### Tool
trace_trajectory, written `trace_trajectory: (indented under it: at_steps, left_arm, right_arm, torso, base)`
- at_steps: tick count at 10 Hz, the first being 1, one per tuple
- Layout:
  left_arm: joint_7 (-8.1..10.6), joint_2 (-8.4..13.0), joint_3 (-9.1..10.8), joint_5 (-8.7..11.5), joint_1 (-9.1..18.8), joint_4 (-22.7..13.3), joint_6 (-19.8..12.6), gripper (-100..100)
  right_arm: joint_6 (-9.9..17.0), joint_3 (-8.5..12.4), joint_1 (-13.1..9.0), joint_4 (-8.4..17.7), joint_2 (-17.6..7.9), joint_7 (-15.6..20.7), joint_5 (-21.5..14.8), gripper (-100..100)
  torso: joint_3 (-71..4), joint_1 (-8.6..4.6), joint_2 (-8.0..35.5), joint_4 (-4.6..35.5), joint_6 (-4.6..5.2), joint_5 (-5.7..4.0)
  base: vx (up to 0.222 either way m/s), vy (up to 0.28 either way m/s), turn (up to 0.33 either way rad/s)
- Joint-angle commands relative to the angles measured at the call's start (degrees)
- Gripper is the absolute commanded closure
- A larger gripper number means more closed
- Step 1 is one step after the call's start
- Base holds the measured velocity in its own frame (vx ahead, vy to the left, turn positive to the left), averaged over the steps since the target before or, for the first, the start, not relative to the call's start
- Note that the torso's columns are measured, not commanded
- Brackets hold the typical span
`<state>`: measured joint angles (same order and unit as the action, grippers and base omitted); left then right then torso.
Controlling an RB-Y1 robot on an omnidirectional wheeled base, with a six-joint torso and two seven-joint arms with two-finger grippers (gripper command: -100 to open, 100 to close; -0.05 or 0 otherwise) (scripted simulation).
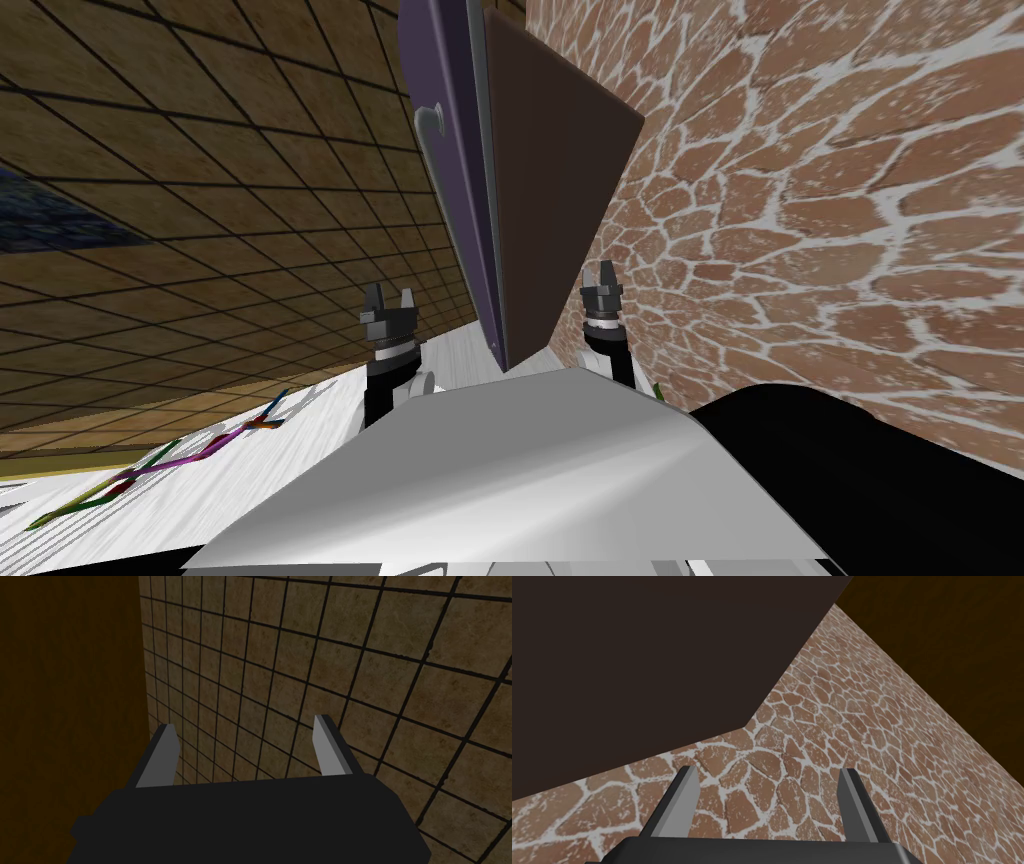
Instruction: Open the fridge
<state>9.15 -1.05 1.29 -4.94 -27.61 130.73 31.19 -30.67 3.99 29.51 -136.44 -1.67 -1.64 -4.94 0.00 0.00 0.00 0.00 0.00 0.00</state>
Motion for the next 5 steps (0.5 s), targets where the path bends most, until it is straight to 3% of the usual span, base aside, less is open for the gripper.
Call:
trace_trajectory:
  at_steps: [1,5]
  left_arm:
    - [0.00,0.00,0.00,0.00,0.00,0.00,0.00,0]
    - [0.00,0.00,0.00,0.00,0.00,0.01,0.00,0]
  right_arm:
    - [0.00,0.00,0.00,0.00,0.00,0.00,0.00,0]
    - [0.00,0.00,0.00,-0.01,0.00,0.00,0.00,0]
  torso:
    - [-4.67,0.00,2.32,2.35,0.00,0.00]
    - [-36.92,0.00,18.45,18.46,0.00,0.00]
  base:
    - [0.000,0.000,0.000]
    - [0.000,0.000,0.000]
